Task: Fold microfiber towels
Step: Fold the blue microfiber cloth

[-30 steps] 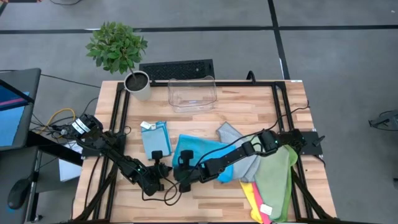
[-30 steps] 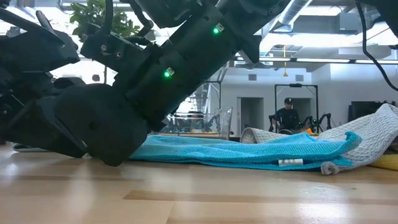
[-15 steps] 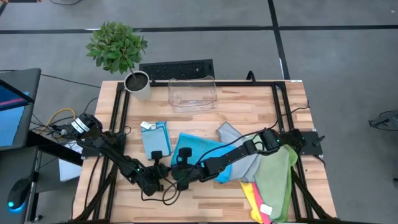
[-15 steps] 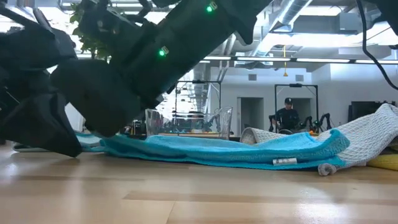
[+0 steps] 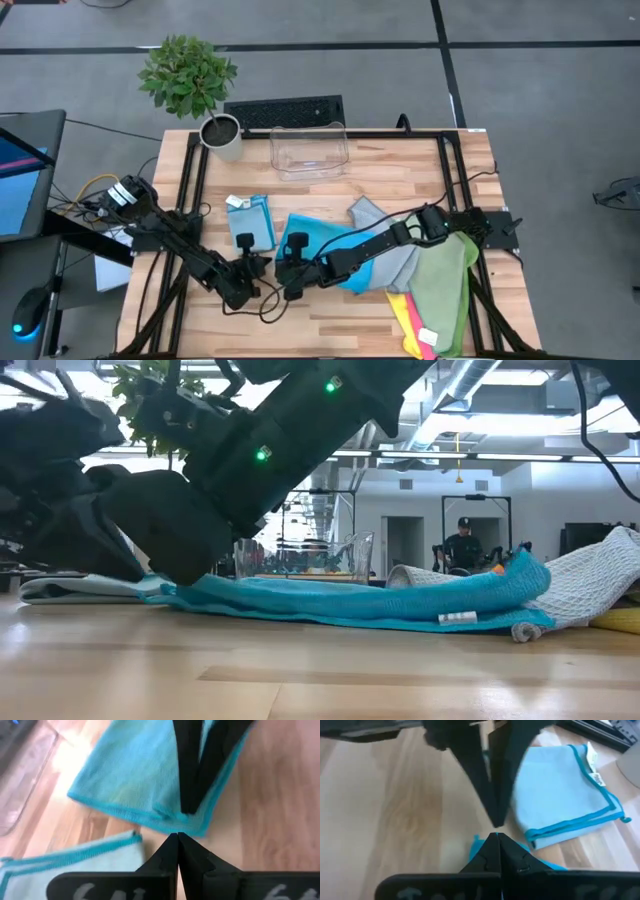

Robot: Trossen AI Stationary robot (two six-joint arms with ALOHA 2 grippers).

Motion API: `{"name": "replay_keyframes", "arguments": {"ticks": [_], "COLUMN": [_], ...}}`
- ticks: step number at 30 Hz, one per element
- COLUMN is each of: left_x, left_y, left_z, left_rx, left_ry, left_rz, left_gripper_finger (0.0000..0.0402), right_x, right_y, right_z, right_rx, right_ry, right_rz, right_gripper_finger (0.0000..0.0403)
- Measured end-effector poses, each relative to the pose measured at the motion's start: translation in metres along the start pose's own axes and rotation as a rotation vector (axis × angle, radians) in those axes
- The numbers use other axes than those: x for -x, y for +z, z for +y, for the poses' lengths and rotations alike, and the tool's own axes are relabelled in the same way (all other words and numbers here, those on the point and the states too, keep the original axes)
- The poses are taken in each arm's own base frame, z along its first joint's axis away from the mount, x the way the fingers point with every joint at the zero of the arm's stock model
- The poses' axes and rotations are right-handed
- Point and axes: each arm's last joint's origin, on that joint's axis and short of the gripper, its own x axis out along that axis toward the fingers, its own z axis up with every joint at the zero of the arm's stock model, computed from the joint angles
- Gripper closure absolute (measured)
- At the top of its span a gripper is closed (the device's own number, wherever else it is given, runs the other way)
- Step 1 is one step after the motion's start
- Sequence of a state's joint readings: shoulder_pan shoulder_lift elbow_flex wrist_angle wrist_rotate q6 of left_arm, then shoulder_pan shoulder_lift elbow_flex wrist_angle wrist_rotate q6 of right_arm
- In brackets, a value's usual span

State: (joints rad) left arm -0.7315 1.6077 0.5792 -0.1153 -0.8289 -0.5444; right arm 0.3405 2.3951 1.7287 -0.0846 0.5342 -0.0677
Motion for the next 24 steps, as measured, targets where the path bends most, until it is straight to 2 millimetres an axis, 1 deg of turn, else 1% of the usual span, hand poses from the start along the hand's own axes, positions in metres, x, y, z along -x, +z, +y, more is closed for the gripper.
{"name": "replay_keyframes", "arguments": {"ticks": [4,6,10,13,17,20,24], "left_x": [-0.001,-0.004,-0.01,-0.012,-0.013,-0.015,-0.021], "left_y": [0.002,0.0,-0.011,-0.01,-0.006,-0.006,-0.01], "left_z": [-0.003,-0.001,0.007,0.008,0.007,0.008,0.004], "left_rx": [0.012,0.038,0.075,0.114,0.106,0.114,0.124], "left_ry": [-0.024,-0.041,-0.027,-0.054,-0.097,-0.098,-0.126], "left_rz": [-0.067,-0.093,-0.075,-0.104,-0.122,-0.114,-0.087], "left_gripper_finger": [0.0401,0.0401,0.0401,0.0401,0.0401,0.0401,0.0401], "right_x": [0.0,0.0,0.0,0.0,0.0,-0.001,-0.003], "right_y": [-0.002,-0.003,-0.004,-0.005,-0.005,-0.005,-0.005], "right_z": [0.0,-0.001,-0.001,0.0,0.0,-0.002,-0.006], "right_rx": [0.005,0.008,0.01,0.012,0.011,0.01,0.004], "right_ry": [-0.001,-0.018,-0.019,-0.016,-0.017,-0.02,-0.032], "right_rz": [0.02,0.026,0.042,0.044,0.045,0.045,0.049], "right_gripper_finger": [0.0395,0.0393,0.0393,0.0393,0.0392,0.0393,0.0393]}}
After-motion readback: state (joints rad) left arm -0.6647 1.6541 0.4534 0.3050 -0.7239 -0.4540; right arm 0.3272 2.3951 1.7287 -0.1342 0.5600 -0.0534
